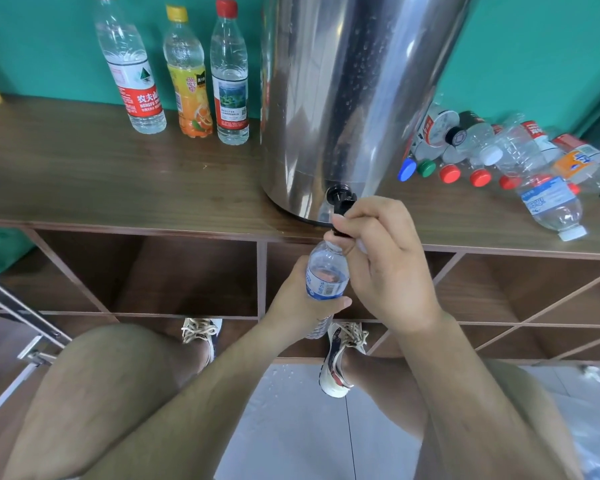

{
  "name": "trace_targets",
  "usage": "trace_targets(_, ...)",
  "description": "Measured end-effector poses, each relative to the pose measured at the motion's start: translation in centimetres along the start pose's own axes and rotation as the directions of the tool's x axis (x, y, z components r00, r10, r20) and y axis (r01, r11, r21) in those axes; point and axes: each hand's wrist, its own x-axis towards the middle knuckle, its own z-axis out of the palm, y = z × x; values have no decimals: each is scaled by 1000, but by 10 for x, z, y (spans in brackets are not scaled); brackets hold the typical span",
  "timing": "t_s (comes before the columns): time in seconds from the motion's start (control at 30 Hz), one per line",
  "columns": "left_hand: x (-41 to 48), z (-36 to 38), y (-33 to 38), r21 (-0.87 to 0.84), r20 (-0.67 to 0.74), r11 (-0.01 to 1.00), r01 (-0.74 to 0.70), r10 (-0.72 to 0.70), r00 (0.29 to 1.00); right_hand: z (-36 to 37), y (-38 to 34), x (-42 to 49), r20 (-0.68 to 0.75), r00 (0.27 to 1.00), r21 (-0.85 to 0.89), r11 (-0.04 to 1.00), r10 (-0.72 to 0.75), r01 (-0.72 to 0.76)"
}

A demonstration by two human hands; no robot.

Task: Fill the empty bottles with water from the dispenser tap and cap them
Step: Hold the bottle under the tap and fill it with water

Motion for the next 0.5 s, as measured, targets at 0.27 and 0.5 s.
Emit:
trace_targets(0.27, -5, -4, 3, -42, 25, 999, 33, -32, 999, -15, -10, 4, -265, 916, 74, 953, 302, -293)
trace_targets(0.5, -6, -4, 5, -56, 11, 998, 42, -41, 999, -17, -6, 0, -172, 842, 178, 857, 511, -484)
